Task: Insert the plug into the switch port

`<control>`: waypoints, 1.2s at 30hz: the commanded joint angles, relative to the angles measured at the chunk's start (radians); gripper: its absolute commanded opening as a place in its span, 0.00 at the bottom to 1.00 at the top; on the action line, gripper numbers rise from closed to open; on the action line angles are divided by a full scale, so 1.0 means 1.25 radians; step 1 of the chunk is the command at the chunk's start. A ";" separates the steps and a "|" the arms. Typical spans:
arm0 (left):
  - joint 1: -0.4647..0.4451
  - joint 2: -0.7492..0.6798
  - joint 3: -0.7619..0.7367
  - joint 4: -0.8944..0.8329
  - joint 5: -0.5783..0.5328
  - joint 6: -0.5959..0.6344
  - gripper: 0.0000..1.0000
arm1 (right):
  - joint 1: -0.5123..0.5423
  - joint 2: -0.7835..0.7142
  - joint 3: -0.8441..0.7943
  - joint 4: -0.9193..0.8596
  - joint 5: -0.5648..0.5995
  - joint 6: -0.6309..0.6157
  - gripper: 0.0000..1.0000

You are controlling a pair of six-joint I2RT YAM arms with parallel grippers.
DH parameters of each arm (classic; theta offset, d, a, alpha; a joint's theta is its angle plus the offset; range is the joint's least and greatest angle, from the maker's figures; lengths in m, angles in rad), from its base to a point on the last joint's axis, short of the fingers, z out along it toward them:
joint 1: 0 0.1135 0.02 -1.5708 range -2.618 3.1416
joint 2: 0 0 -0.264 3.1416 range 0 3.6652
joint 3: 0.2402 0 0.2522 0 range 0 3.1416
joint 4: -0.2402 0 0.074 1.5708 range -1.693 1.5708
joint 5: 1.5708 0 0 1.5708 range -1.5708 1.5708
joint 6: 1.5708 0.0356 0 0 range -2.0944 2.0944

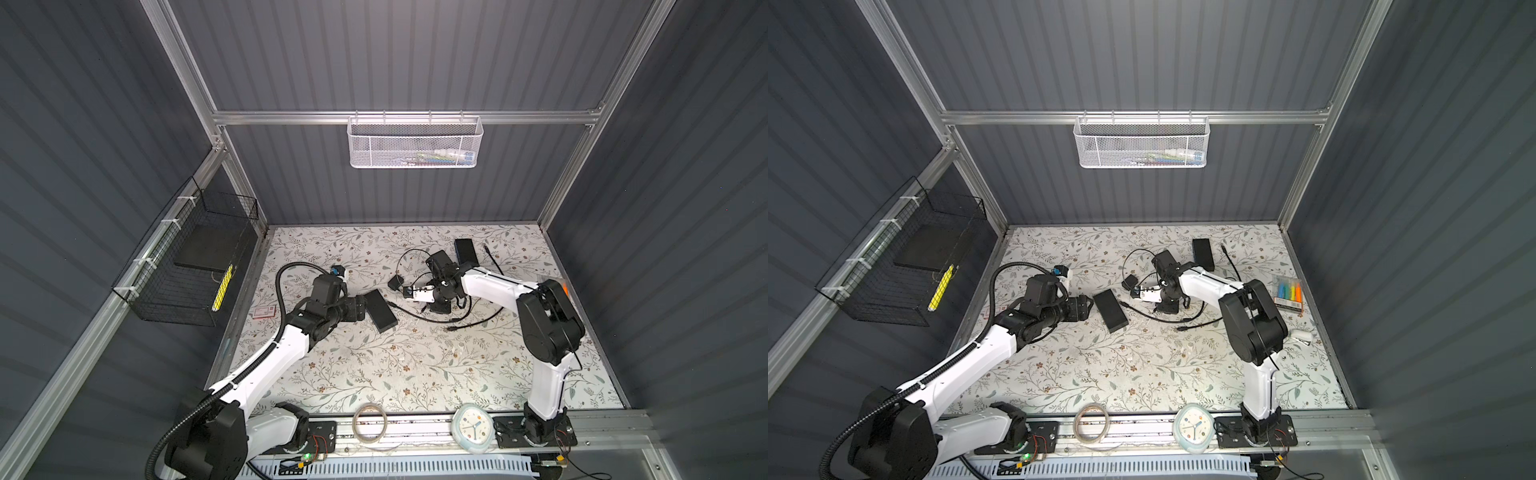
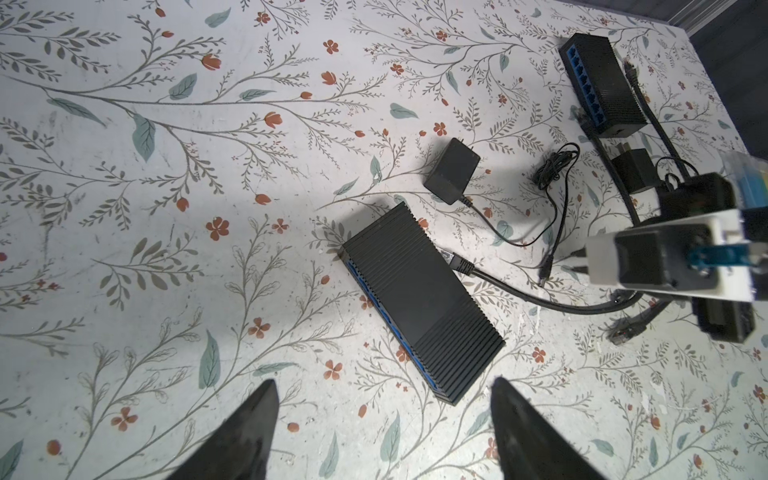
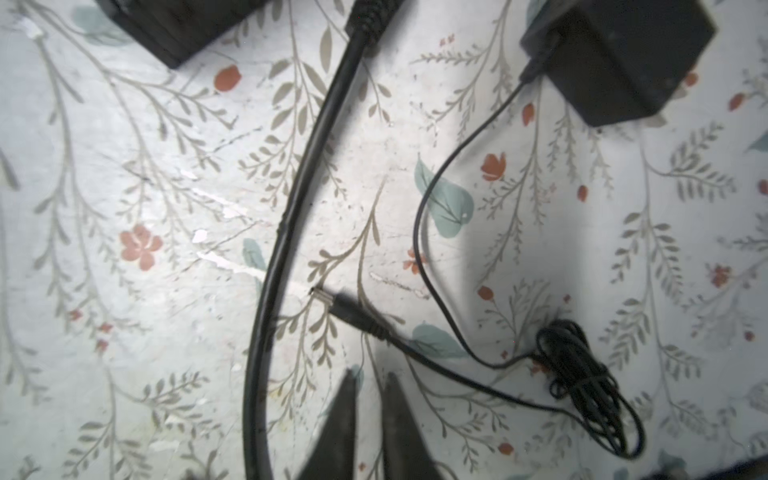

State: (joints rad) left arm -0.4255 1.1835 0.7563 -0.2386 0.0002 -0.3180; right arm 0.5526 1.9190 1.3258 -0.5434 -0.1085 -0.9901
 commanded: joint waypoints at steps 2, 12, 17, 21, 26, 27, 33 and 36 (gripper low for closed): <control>0.005 -0.005 0.010 0.002 0.015 -0.002 0.80 | 0.012 -0.012 -0.029 -0.019 0.034 -0.034 0.33; 0.005 -0.002 0.019 -0.004 0.018 0.012 0.80 | 0.024 0.048 0.024 -0.014 0.059 -0.094 0.43; 0.005 -0.007 0.011 -0.001 0.016 0.012 0.80 | 0.030 0.091 0.074 -0.034 0.050 -0.116 0.42; 0.006 -0.014 0.004 -0.001 0.013 0.015 0.80 | 0.031 0.115 0.109 -0.058 0.043 -0.126 0.41; 0.008 -0.016 0.004 -0.002 0.005 0.021 0.80 | 0.033 0.129 0.127 -0.094 0.033 -0.127 0.36; 0.009 -0.016 0.004 -0.003 0.007 0.021 0.80 | 0.033 0.129 0.126 -0.099 0.030 -0.126 0.35; 0.013 -0.007 -0.002 0.010 0.018 0.018 0.80 | 0.038 0.132 0.117 -0.113 0.005 -0.120 0.30; 0.014 -0.015 -0.007 0.011 0.018 0.013 0.80 | 0.041 0.139 0.120 -0.117 -0.006 -0.120 0.30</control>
State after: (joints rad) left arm -0.4152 1.1828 0.7563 -0.2379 0.0113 -0.3138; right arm 0.5953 2.0605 1.4666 -0.6483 -0.0811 -1.1347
